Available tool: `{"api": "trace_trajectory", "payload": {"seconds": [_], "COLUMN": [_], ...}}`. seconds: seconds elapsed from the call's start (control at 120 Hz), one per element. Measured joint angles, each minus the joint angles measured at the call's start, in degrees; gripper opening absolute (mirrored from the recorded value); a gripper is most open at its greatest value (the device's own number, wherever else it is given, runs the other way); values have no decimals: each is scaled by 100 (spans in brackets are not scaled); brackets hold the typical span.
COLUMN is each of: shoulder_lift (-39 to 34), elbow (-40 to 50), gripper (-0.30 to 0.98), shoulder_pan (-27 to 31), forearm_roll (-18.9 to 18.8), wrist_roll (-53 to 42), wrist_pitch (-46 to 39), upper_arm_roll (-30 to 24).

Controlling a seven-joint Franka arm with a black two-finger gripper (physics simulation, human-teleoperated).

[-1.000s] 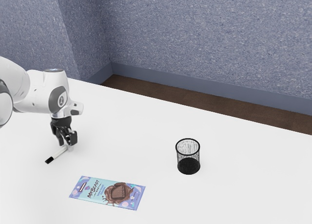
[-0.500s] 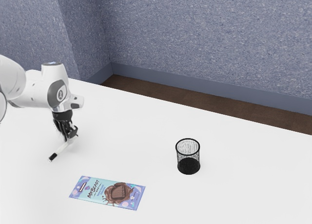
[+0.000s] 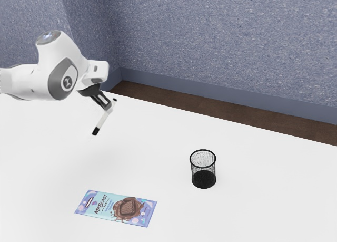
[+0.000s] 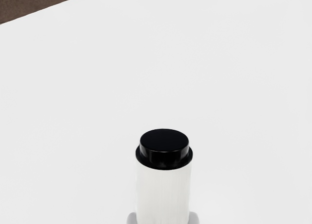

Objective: Put the marker into the pen holder.

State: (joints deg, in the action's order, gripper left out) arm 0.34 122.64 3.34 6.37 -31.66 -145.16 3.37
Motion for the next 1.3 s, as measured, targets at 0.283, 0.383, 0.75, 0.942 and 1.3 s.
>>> {"api": "trace_trajectory", "payload": {"seconds": [0.283,0.383,0.75,0.942,1.3], "shoulder_lift": [184,427,1170,1171,1335], "elbow": [-92,-289,-1036,-1051,-923], "gripper": [-7,-8,-8,-8,-7], "shoulder_pan": [216,148,-1,-1,-18], "forearm_roll": [205,258,266,272,297], "wrist_roll": [73,90,97,88,96], "wrist_pitch": [-546,-710,-1047,-1096,-1133], "upper_arm_roll": [-947,-1283,-2308,-2629,-3016]}}
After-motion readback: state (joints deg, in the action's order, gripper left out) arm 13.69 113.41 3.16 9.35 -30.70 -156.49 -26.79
